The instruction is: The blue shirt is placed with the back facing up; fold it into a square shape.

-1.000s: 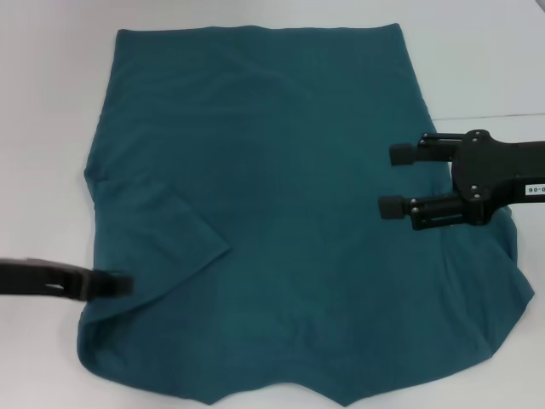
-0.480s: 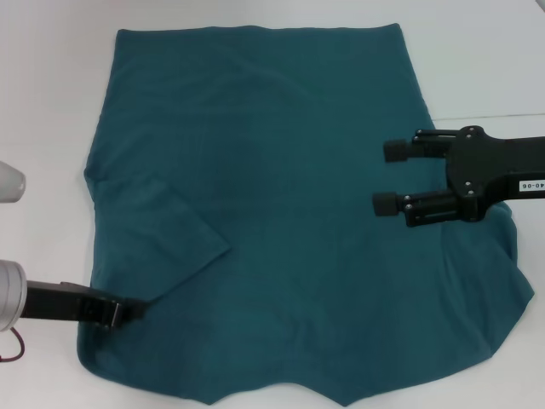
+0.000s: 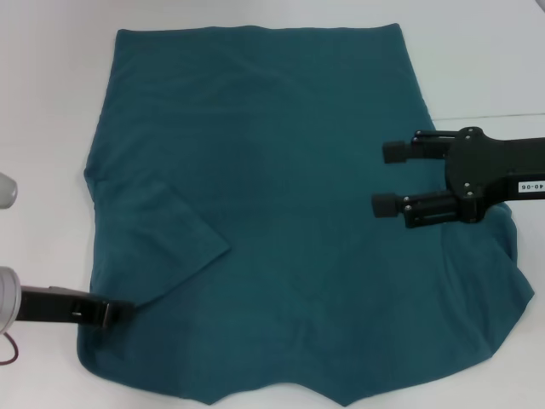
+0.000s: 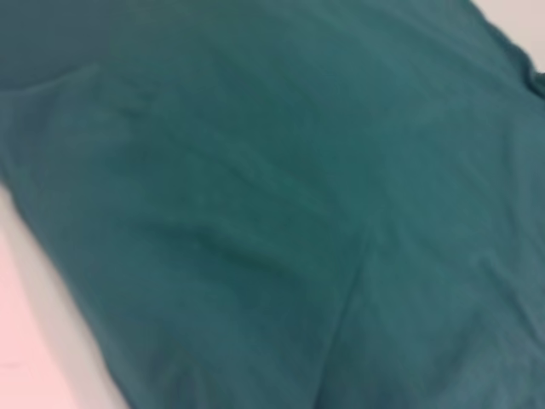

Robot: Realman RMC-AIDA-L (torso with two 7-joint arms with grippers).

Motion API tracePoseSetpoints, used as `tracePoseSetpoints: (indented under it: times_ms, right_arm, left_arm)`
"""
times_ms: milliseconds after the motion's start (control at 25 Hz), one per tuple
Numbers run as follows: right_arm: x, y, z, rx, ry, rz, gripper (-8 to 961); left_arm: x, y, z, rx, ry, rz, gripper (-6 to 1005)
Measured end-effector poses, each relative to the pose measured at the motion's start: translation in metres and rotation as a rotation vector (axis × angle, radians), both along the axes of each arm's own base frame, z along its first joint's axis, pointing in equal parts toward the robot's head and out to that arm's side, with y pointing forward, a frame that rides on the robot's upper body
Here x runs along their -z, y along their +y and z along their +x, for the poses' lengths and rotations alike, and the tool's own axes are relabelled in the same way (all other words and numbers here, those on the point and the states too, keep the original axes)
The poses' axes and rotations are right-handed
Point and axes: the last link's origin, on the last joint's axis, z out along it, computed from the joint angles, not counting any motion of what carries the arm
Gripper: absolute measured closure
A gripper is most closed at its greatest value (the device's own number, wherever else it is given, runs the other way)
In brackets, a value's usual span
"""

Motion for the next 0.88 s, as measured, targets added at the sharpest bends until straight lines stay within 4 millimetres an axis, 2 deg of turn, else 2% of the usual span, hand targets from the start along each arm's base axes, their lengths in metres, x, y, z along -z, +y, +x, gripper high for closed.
tracePoseSetpoints:
  times_ms: [880]
  right_arm:
    - [0.001, 0.0, -0.001, -0.001, -0.003, -0.01, 39]
  left_arm:
    - [-0.002, 0.002, -0.021, -0.065, 0.08, 0.049, 998]
